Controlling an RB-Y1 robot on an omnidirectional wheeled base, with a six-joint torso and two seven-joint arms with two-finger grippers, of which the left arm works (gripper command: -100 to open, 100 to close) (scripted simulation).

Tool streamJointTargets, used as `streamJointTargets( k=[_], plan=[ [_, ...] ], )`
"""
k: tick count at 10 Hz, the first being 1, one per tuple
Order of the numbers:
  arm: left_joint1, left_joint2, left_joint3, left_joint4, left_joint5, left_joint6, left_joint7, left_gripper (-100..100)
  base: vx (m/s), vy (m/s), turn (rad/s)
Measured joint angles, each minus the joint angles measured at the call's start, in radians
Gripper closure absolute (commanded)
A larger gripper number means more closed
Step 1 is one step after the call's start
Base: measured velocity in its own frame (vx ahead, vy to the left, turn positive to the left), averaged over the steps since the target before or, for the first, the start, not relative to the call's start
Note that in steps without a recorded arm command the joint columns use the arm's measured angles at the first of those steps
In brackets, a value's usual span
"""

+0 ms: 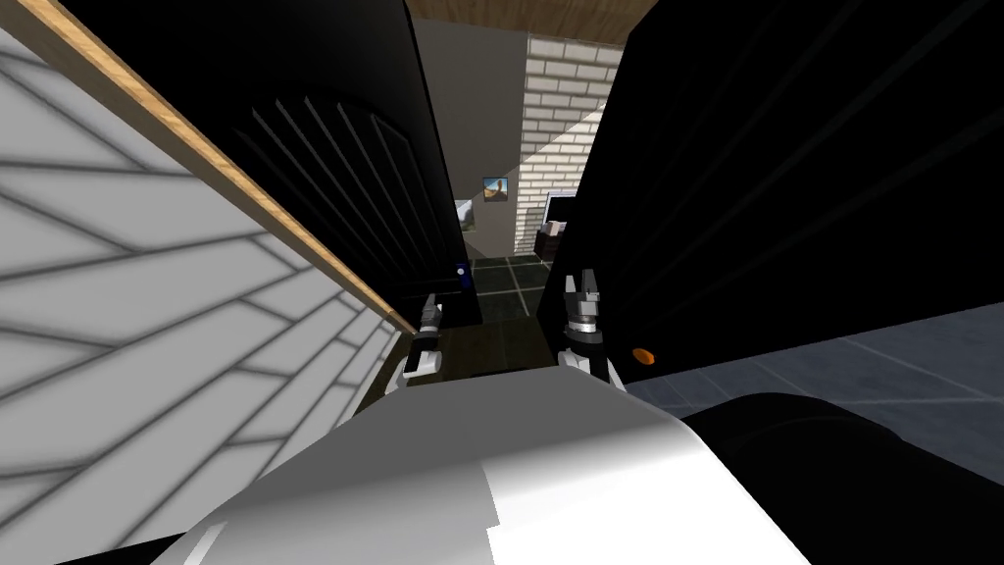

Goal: Pull the door open

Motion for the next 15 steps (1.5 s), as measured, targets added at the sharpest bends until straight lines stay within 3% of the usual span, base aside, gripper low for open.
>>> streamJointTargets(
  k=[7,11,13,15],
  plan=[
    [-0.088,0.005,0.010,0.174,0.024,0.033,0.034,-100,0.165,-0.011,-0.037],
    [-0.124,0.007,0.013,0.250,0.036,0.051,0.052,-100,0.173,-0.002,-0.027],
    [-0.132,0.006,0.014,0.266,0.039,0.057,0.055,-100,0.107,-0.014,-0.077],
    [-0.134,0.030,0.032,0.290,0.049,0.045,0.070,-100,0.207,-0.058,-0.152]
  ],
)
